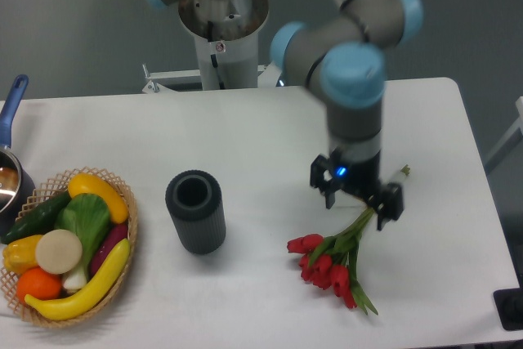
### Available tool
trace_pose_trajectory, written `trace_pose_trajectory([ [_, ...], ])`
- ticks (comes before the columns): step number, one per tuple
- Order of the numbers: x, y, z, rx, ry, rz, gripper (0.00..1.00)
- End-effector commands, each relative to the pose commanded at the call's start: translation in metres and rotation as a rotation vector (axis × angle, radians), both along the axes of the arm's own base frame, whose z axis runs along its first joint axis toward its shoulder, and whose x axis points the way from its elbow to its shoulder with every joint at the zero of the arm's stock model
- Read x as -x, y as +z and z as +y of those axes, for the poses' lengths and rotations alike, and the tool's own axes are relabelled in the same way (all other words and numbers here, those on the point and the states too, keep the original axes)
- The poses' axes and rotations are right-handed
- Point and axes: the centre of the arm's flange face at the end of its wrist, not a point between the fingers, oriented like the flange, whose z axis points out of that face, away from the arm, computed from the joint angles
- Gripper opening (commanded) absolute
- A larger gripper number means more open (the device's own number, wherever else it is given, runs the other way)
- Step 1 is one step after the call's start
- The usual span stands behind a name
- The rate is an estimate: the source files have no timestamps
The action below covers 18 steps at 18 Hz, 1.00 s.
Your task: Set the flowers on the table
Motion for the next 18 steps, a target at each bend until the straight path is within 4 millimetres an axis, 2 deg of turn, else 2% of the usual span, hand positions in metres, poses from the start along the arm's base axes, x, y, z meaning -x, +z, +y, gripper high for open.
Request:
trace_pose_trajectory([
  [2, 0.002, 0.02, -0.023, -0.006, 0.014, 0.024, 1.0],
  [7, -0.006, 0.045, -0.05, 0.034, -0.082, 0.057, 1.0],
  [8, -0.006, 0.044, -0.053, 0.04, -0.08, 0.042, 1.0],
  [10, -0.001, 0.05, -0.073, 0.058, -0.047, 0.003, 1.0],
  [12, -0.006, 0.059, -0.087, 0.076, -0.06, 0.001, 1.0],
  [16, -0.007, 0.061, -0.134, 0.139, -0.144, 0.004, 1.0],
  [17, -0.005, 0.059, -0.154, 0.161, -0.172, 0.013, 1.0],
  [18, -0.008, 0.057, -0.161, 0.177, -0.206, 0.03, 1.0],
])
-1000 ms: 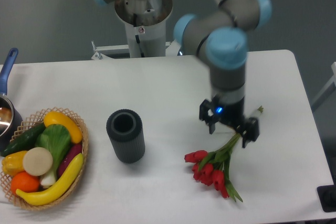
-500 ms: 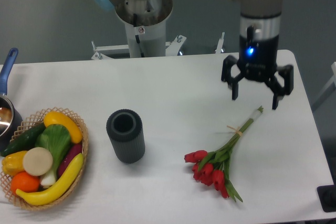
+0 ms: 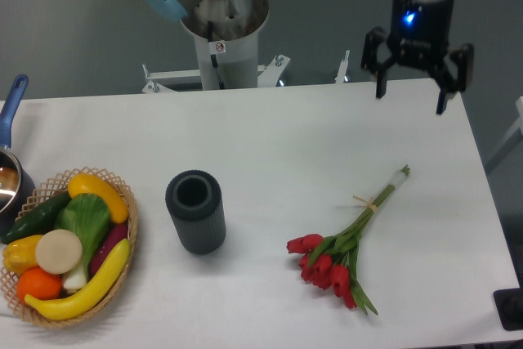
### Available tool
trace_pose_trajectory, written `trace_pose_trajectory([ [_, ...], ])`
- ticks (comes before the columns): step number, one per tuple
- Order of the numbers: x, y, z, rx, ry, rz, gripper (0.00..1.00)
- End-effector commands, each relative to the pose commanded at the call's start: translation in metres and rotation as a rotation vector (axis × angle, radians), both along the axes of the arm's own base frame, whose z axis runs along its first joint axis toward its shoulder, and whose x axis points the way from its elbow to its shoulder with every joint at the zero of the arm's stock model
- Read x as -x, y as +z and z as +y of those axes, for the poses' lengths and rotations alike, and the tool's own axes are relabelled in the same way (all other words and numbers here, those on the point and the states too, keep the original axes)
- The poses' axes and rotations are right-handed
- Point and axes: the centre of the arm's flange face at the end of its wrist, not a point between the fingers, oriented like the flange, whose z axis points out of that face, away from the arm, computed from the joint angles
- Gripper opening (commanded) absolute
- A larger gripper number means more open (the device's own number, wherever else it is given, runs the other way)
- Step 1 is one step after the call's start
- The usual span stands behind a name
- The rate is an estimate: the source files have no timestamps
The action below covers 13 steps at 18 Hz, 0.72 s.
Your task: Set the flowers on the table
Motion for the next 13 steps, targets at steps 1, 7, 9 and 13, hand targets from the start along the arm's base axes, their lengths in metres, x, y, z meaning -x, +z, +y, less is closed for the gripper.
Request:
trace_pose_trajectory([
  [1, -0.005, -0.003, -0.007, 0.026, -0.034, 0.02, 1.0],
  [7, -0.005, -0.007, -0.022, 0.09, -0.047, 0.036, 1.0],
  [9, -0.004, -0.01, -0.022, 0.091, -0.047, 0.031, 1.0],
  [13, -0.004, -0.01, -0.021, 0.089, -0.047, 0.029, 1.0],
])
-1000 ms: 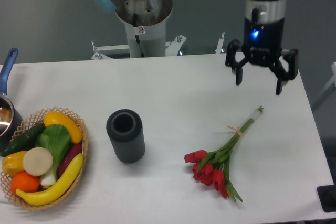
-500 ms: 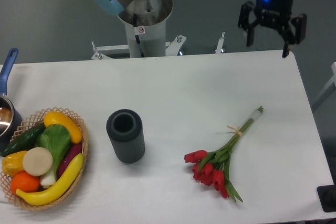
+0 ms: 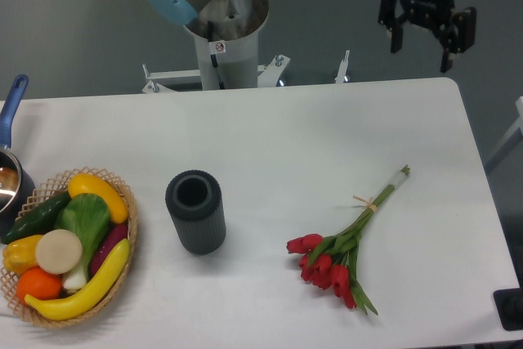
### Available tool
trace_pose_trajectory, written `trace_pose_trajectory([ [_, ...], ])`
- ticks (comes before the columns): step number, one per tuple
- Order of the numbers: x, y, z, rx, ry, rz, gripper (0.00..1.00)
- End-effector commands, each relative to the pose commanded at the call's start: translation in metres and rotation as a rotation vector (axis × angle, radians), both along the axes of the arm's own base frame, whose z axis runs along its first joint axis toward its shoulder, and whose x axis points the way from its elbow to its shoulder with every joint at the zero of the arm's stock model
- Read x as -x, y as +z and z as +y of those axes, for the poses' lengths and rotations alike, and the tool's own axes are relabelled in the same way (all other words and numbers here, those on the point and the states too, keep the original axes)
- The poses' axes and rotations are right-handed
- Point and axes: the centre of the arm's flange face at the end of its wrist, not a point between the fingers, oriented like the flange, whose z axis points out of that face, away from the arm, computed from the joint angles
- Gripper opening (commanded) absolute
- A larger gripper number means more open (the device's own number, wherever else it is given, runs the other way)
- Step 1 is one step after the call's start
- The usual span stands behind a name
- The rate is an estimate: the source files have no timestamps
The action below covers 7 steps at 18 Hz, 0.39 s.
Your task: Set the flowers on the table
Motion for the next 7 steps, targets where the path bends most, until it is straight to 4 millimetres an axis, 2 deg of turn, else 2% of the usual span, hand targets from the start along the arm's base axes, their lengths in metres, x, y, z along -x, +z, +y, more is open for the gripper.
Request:
trace_pose_trajectory([
  [7, 0.0013, 0.0037, 0.0011, -0.017, -0.005, 0.005, 1.0],
])
